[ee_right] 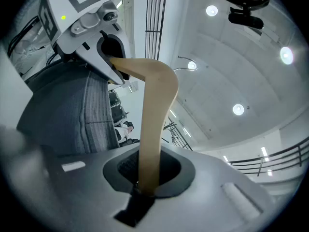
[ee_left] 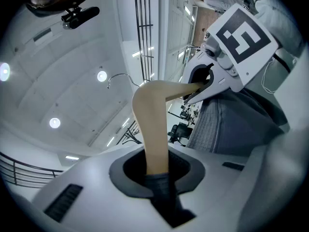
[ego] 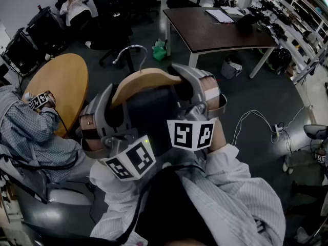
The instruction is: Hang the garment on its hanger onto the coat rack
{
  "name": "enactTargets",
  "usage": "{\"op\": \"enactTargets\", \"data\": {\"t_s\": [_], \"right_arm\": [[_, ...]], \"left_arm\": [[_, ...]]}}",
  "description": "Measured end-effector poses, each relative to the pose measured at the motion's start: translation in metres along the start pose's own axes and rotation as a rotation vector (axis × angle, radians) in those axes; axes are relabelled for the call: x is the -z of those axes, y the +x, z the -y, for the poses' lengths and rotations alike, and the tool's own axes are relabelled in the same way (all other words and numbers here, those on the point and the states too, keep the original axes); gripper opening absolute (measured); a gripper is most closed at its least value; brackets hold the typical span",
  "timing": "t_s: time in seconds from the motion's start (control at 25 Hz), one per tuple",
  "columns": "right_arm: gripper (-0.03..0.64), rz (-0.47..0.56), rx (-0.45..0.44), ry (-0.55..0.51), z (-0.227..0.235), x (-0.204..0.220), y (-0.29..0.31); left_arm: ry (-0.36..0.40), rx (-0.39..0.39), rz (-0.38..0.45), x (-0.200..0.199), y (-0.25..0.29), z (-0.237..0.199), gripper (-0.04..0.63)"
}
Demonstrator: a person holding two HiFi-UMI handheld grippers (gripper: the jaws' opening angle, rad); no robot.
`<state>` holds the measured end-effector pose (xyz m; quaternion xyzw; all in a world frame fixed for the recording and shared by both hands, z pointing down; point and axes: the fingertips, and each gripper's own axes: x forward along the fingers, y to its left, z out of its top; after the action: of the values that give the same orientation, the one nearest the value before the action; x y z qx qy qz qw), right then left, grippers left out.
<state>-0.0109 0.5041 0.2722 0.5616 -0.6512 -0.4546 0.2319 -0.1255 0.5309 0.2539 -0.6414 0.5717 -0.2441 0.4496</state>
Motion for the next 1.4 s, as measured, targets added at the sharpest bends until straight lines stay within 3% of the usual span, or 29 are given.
{"op": "enactTargets", "data": {"t_s": [0.52,0.8,1.04,1.4], "right_arm": [[0.041,-0.024,0.009,0.02,0.0,0.005,0.005],[0.043,-0.061,-0.019,0.045,-0.018,0.039,0.03],[0.044,-0.056,-0.072,0.063,-0.037,0.077,0.093],[0.041,0.032,-0.14,0.114,-0.037,0.153,0.265]], "left_arm": [[-0.016,0.028,0.008,0.004,0.009,0.005,0.055],[-0.02,0.079,-0.01,0.018,0.045,0.033,0.055],[-0.015,0.106,-0.059,0.044,0.108,0.058,0.055],[0.005,0.063,-0.145,0.078,0.282,0.074,0.055]]}}
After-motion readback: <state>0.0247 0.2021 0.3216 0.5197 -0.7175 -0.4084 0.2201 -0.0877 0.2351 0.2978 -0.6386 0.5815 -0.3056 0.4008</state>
